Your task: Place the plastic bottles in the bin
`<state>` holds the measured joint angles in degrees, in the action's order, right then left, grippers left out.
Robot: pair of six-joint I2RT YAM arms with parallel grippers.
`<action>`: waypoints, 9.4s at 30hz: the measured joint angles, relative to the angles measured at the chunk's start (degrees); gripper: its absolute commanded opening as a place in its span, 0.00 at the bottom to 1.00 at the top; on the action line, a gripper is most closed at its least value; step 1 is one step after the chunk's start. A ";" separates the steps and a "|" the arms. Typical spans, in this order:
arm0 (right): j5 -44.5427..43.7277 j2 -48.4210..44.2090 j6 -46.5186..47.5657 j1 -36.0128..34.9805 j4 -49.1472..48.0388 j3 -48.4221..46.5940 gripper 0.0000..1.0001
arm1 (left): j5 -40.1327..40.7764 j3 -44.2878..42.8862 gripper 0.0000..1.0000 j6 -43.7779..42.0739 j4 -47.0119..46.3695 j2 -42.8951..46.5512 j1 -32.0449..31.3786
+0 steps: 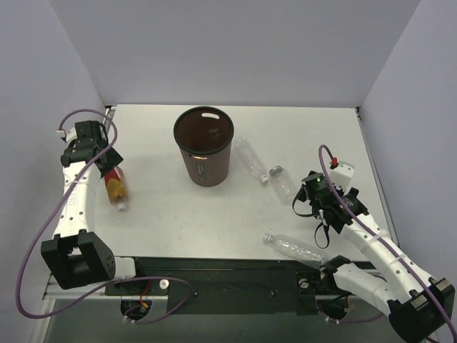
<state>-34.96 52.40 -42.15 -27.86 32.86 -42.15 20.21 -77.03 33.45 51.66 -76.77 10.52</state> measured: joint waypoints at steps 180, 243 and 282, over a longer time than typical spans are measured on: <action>27.39 46.05 23.17 1.03 -12.48 -37.62 0.94 | -3.45 17.55 0.94 -10.25 -0.22 36.06 -25.35; 19.69 55.84 25.46 -17.29 -37.00 -65.79 0.80 | -0.37 17.31 0.94 -7.10 6.64 43.63 -24.72; 11.74 4.72 -6.64 -31.39 11.67 -0.52 0.93 | -4.44 19.06 0.93 -8.20 -1.97 36.11 -24.68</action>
<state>-23.22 57.12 -48.80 -59.24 44.53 -42.68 15.77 -57.98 25.26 49.69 -40.66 -14.15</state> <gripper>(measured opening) 0.921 0.936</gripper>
